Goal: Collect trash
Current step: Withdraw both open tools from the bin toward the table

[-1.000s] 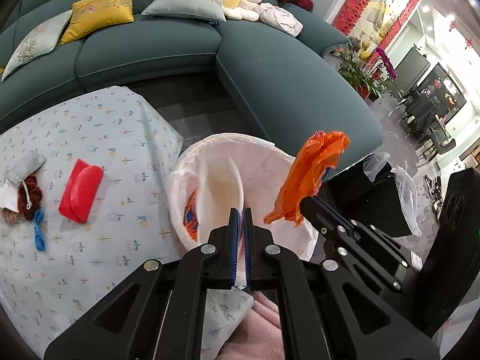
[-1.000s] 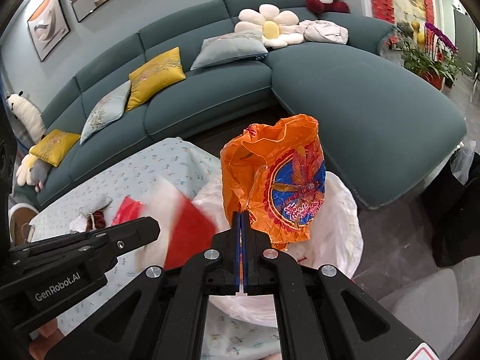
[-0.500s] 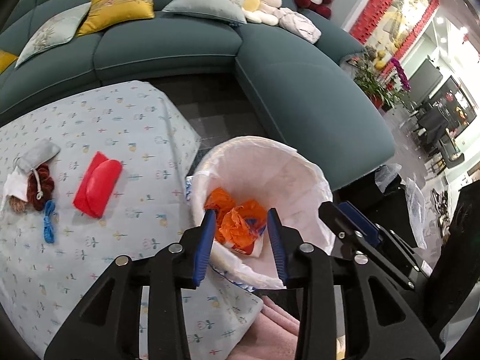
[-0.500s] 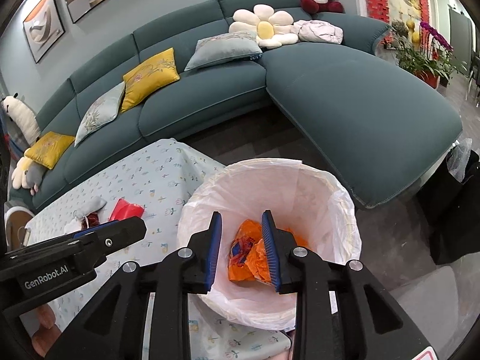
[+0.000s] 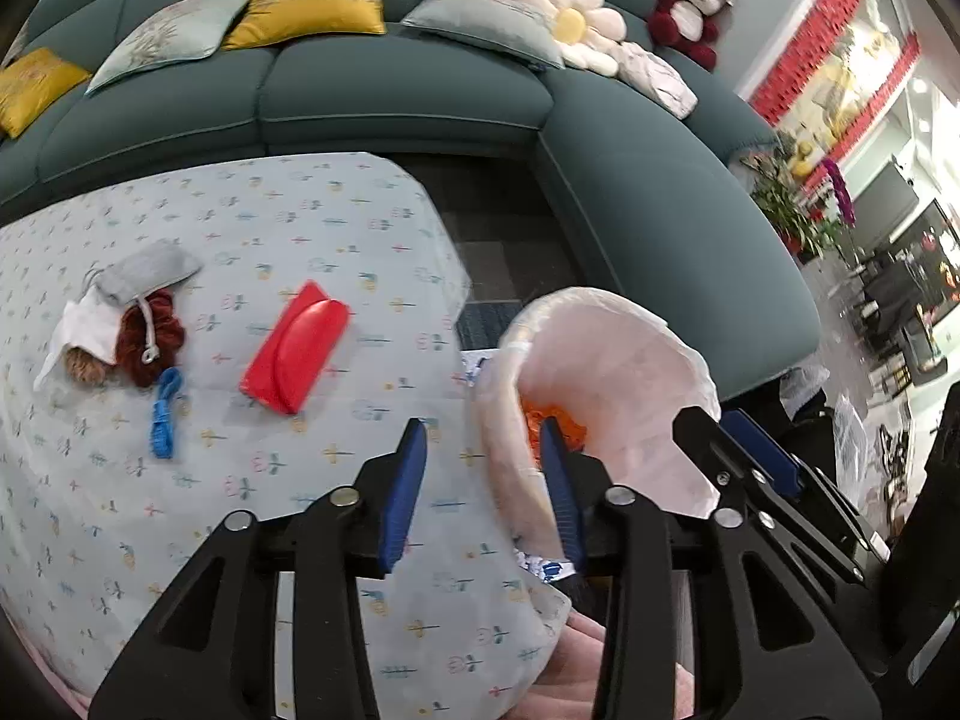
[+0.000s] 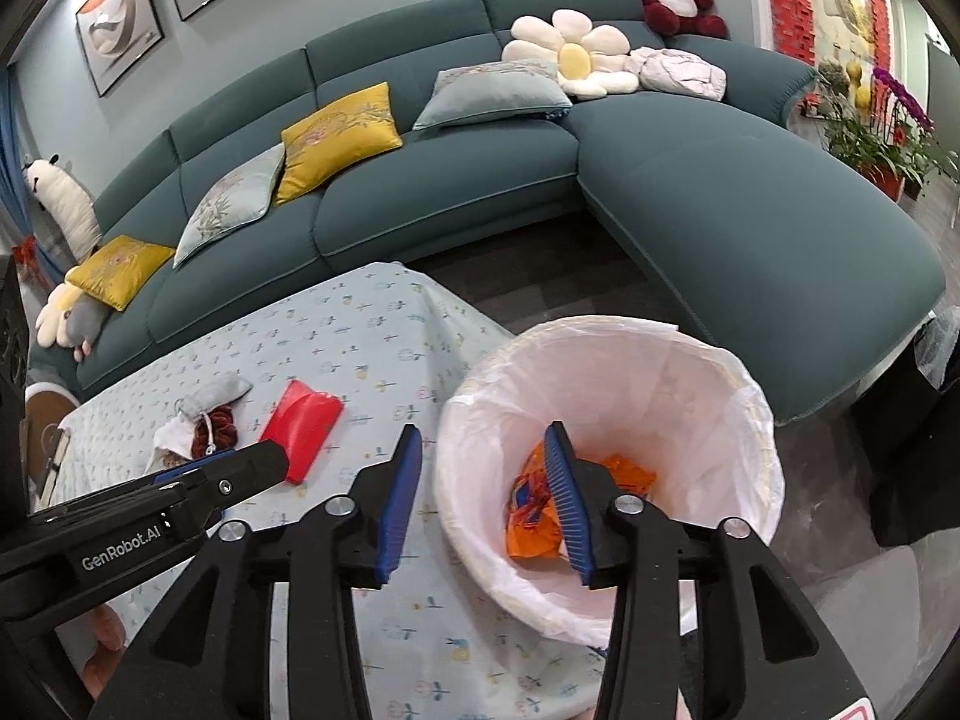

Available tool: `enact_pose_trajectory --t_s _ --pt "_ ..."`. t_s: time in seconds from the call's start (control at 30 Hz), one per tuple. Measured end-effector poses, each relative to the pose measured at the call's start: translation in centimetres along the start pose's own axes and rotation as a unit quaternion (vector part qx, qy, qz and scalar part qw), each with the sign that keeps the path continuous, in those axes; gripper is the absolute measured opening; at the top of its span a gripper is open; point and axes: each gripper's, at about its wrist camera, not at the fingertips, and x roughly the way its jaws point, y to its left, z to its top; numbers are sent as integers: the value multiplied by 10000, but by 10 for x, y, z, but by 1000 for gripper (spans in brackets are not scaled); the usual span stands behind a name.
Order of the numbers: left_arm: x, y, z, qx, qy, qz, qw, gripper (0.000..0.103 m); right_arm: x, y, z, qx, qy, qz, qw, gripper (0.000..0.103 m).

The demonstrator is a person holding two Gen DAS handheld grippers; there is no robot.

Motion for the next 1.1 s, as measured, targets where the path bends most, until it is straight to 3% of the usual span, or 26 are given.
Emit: enact_pose_trajectory --t_s 0.3,0.73,0.8,1.1 --pt "-13 46 -4 -329 -59 170 9993 41 4 40 0 -220 69 119 9997 48" --pt "-26 133 -14 -1005 -73 523 9935 56 21 103 -7 -531 269 334 9977 49" --pt "-26 146 -16 -1124 -72 613 9917 64 26 111 -10 -550 321 356 9973 49" --pt "4 190 -23 -1314 269 812 9876 64 60 142 -24 -590 650 419 9953 49"
